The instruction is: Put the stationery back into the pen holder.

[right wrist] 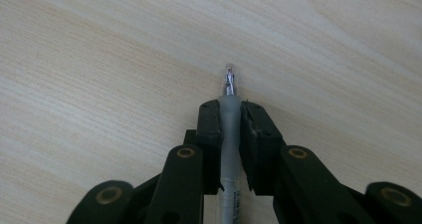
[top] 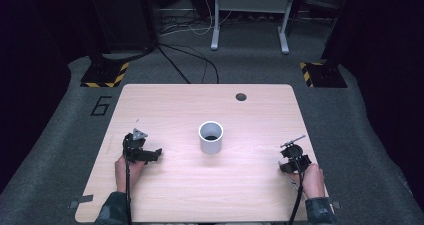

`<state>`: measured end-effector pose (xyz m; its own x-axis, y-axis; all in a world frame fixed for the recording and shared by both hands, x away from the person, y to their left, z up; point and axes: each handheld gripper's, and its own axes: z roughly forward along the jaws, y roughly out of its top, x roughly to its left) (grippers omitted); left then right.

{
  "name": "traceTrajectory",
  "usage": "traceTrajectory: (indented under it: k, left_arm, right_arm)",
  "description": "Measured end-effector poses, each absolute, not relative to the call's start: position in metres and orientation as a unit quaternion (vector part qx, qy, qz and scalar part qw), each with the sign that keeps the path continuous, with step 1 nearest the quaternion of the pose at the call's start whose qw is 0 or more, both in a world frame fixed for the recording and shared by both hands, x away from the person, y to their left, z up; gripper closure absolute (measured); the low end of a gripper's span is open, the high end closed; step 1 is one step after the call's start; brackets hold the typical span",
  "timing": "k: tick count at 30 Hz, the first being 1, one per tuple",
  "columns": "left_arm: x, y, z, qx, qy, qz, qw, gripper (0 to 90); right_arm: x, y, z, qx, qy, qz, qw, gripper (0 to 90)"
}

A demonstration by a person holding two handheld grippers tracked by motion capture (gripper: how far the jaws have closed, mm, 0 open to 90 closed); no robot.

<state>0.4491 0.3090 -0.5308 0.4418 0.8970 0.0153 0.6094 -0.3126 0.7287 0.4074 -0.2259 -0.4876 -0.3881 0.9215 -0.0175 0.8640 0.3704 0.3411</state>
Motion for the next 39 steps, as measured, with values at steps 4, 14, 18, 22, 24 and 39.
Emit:
traceTrajectory:
  k: [4, 14, 18, 22, 24, 39]
  left_arm:
    - [0.449, 0.309, -0.530, 0.782, 0.482, 0.214, 0.333, 0.7]
    - [0.449, 0.309, -0.531, 0.781, 0.482, 0.216, 0.333, 0.7]
    - [0.449, 0.309, -0.531, 0.781, 0.482, 0.216, 0.333, 0.7]
    - [0.449, 0.309, -0.531, 0.781, 0.482, 0.216, 0.333, 0.6]
    - [0.449, 0.309, -0.531, 0.781, 0.482, 0.215, 0.333, 0.7]
    - [0.449, 0.309, -0.531, 0.781, 0.482, 0.216, 0.333, 0.7]
  right_arm:
    - [0.408, -0.224, -0.487, 0.537, 0.827, 0.129, 0.107, 80.0]
    - [0.402, -0.226, -0.485, 0.533, 0.820, 0.183, 0.105, 80.2]
    - [0.398, -0.228, -0.473, 0.528, 0.813, 0.213, 0.119, 80.2]
    - [0.393, -0.230, -0.459, 0.522, 0.805, 0.247, 0.136, 80.2]
    - [0.391, -0.231, -0.453, 0.519, 0.799, 0.266, 0.144, 80.2]
    - [0.379, -0.237, -0.433, 0.506, 0.750, 0.380, 0.191, 80.2]
